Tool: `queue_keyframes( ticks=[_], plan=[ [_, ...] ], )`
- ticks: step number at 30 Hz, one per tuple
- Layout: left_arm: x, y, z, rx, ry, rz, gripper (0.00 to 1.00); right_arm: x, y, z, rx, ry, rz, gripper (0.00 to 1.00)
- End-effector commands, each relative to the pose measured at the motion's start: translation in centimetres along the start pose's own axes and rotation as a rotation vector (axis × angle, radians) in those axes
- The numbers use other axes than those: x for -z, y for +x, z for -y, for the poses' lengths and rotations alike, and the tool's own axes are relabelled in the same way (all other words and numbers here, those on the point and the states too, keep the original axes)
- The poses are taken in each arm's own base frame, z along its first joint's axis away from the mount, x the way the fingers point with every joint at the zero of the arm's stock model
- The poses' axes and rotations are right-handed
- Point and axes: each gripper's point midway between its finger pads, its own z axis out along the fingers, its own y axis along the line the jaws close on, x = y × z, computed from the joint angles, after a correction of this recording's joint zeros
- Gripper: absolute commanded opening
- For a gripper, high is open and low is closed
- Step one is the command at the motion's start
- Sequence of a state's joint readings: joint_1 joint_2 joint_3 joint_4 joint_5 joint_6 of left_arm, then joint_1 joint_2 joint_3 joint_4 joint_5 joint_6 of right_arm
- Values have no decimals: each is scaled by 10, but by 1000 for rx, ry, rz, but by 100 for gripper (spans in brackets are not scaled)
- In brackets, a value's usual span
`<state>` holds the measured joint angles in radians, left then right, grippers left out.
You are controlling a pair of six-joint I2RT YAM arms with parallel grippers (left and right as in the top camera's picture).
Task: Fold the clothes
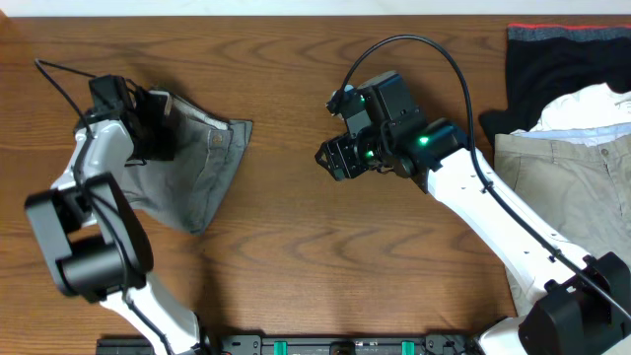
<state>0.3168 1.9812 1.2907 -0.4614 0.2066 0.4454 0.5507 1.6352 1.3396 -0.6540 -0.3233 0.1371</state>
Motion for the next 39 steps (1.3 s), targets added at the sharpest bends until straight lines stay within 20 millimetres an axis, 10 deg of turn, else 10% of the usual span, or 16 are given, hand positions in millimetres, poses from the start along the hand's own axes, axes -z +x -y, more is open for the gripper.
queue_keyframes(
  ticks=[1, 12, 28, 32, 39],
  plan=[
    [-20, 10, -16, 111, -20, -22, 17, 5, -3, 3, -50, 6, 14, 68],
    [-47, 51, -86, 756, -179, -37, 6, 5, -3, 3, -98, 9, 14, 66],
    [-36, 48, -47, 820, -110, -102, 8, 5, -4, 3, -93, 7, 20, 64],
    [3, 30, -48, 735, -109, -56, 28, 7, -8, 1, -52, 2, 33, 64],
    [153, -19, -35, 502, -128, 147, 69, 49, -43, -8, 51, -7, 212, 70]
  ],
)
